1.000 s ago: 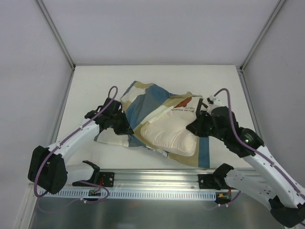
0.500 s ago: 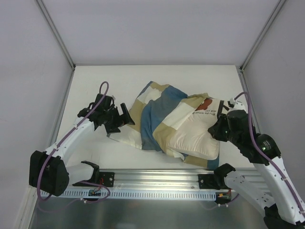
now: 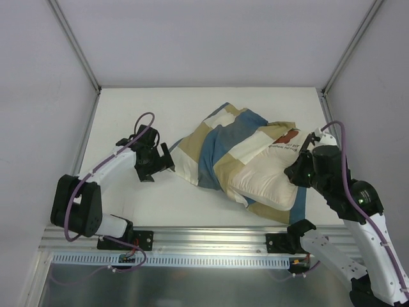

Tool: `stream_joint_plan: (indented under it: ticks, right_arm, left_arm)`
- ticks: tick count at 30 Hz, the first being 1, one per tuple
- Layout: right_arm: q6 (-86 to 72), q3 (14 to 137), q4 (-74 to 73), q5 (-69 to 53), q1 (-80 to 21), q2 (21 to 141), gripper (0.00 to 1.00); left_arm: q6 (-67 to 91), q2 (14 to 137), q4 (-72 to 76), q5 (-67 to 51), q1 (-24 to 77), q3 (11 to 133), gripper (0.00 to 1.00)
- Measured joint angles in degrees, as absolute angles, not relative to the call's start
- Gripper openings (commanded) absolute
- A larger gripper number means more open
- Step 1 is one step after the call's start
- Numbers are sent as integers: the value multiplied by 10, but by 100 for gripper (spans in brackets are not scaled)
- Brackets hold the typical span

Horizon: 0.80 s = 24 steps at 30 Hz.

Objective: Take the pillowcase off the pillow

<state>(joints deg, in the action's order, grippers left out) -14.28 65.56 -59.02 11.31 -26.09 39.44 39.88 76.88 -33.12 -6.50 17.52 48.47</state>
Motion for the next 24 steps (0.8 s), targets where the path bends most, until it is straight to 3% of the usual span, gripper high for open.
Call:
stream_joint_plan:
  ticks: [8,22,24]
  right_arm:
    - [-143,643,-589,98,-261,393,1]
    - [-150,609,-580,77,-260,376,1]
    - [-152,603,-578,72,-260,372,1]
  left_arm:
    - [425,861,-318,-33,176,577,96]
    - [701,993,-312,-15,181,651,97]
    - [724,1018,-314,-6,188,669,92]
